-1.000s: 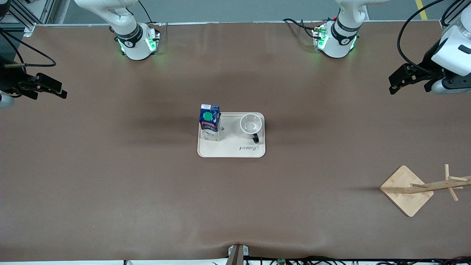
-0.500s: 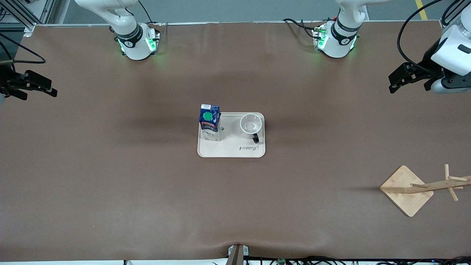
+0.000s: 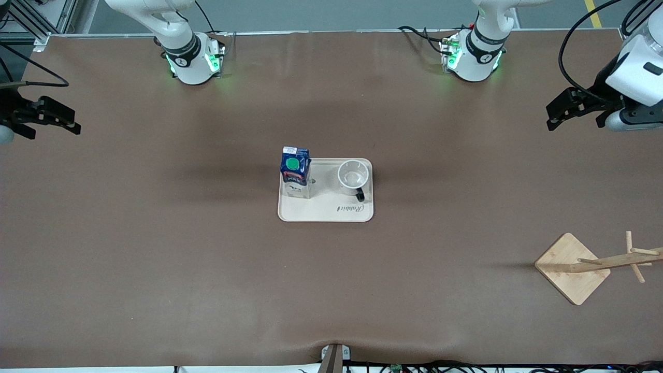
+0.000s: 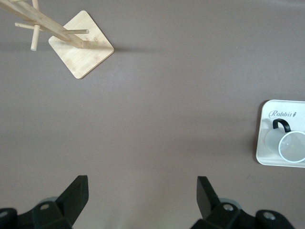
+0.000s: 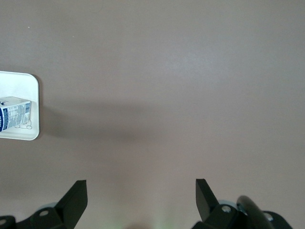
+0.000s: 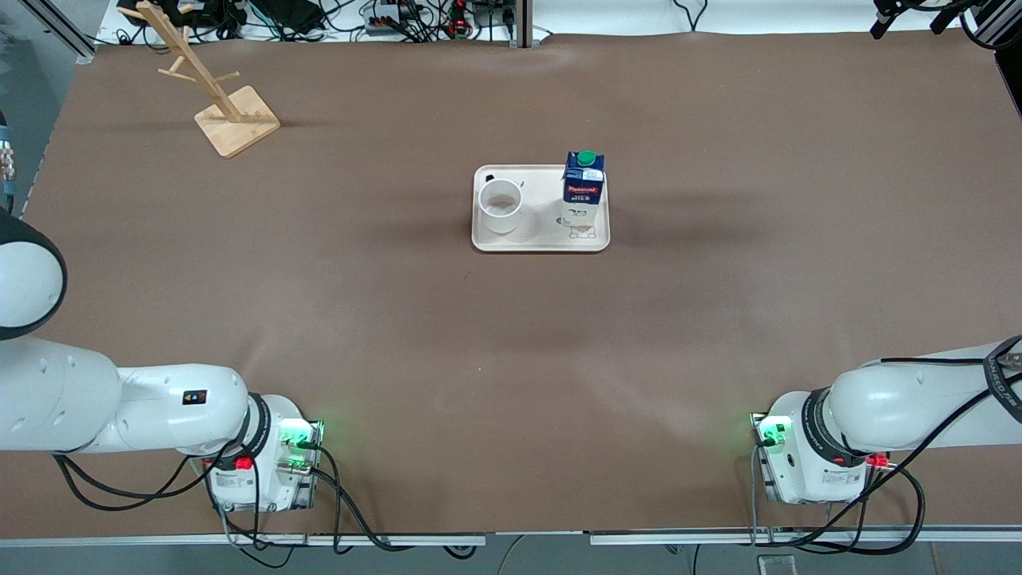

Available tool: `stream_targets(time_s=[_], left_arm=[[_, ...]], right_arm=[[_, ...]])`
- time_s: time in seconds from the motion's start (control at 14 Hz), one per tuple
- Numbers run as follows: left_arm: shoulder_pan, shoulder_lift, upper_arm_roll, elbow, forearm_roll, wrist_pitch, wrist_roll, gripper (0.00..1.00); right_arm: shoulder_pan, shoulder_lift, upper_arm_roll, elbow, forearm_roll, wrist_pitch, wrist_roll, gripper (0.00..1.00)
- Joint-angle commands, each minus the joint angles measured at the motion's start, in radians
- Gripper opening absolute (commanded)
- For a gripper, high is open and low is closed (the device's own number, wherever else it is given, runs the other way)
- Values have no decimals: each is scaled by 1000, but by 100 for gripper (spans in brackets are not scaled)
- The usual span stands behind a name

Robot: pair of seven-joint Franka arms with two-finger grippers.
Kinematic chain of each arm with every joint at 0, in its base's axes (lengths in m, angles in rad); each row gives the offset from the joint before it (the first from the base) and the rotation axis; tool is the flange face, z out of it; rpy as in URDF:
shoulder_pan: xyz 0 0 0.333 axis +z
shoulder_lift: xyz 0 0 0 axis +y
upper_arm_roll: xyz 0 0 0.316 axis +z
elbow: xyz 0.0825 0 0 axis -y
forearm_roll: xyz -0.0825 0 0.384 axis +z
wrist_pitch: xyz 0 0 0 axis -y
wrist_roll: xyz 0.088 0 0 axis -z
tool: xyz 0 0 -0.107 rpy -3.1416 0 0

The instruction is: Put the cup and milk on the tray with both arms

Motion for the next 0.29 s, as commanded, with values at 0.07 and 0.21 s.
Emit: stream_targets(time_s=[0.07, 0.21], left_arm=[[5, -10, 3, 0, -19, -25, 25, 100], [4, -10, 3, 0, -19, -26, 25, 100]], right_arm=[[3, -41, 4, -15, -23, -11, 3, 100], [3, -48, 4, -14, -23, -11, 1, 100]])
